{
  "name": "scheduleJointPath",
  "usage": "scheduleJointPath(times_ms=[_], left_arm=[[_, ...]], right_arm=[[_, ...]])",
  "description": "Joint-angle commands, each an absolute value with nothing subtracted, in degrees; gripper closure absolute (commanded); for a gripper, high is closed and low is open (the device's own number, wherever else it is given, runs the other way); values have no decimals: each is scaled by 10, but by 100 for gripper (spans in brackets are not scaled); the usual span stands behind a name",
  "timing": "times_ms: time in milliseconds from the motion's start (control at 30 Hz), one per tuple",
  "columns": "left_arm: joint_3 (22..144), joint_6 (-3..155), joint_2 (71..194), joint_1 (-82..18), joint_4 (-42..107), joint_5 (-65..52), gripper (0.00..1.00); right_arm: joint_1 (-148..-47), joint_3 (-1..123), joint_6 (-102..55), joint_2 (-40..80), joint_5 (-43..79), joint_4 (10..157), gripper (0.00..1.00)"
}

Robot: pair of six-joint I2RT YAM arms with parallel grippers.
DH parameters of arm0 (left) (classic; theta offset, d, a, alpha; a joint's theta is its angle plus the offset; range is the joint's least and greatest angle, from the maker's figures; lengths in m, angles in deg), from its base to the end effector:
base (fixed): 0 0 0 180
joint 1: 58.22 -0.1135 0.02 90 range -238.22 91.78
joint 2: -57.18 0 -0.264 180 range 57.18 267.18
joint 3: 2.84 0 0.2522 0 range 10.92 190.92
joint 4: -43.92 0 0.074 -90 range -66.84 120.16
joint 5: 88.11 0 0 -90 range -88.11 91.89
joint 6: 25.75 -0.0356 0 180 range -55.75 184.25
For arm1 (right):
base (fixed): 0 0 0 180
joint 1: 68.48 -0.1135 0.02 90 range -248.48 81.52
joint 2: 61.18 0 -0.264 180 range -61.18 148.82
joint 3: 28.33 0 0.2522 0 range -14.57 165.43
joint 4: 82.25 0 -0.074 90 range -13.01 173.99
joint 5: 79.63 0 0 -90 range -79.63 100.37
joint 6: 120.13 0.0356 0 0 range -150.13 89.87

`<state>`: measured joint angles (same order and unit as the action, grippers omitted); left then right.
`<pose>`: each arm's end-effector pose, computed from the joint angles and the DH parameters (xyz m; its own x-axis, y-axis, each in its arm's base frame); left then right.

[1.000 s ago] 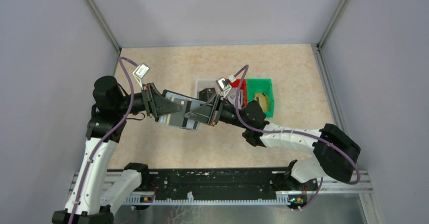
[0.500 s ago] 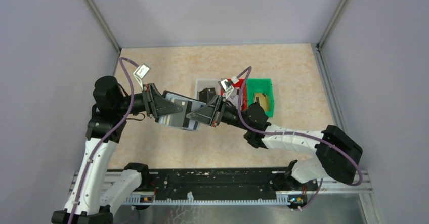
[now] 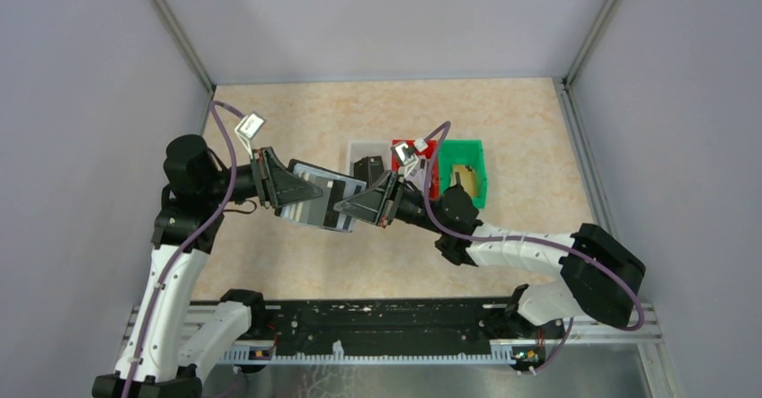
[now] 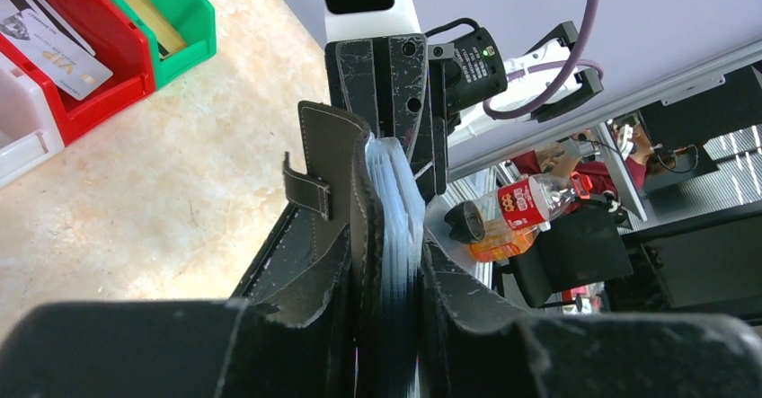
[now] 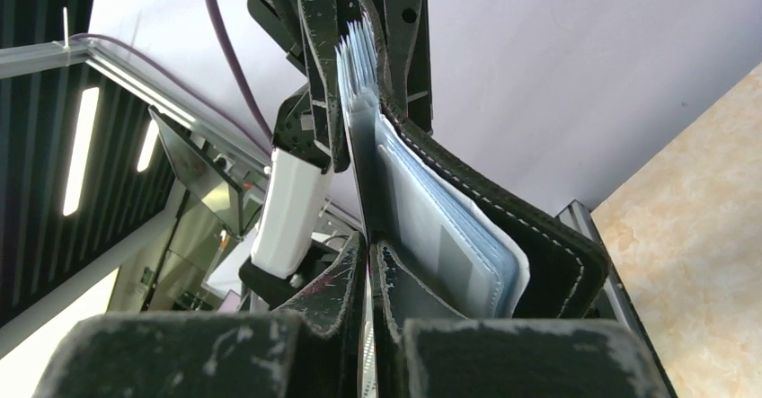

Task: Take the credit cards out of the card holder
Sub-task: Remove the credit card from the card holder.

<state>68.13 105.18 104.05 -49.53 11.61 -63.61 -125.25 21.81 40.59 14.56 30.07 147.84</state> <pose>0.1509 -0.0558 0.3965 -0.7310 -0.1631 -0.6626 0.6275 0.2210 -0.7466 0.1435 0.2410 0.3050 -0.8270 0.3593 -0.4324 -0.5300 -0.2417 0.8129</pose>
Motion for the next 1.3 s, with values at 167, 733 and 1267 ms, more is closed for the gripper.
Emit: scheduleJointPath(times_ms=[167,733,1267], left_arm=[[704,1064,1035,-496,152,-653,85],[704,1060,1035,-496,148,-653,84],[711,1076,1037,-496,164,-663,71]], right_arm=[[-1254,228,406,140,300,1506,78],[-1253,265,425,170,316,1538,100],[-1247,211,429,138,301,1565,100]])
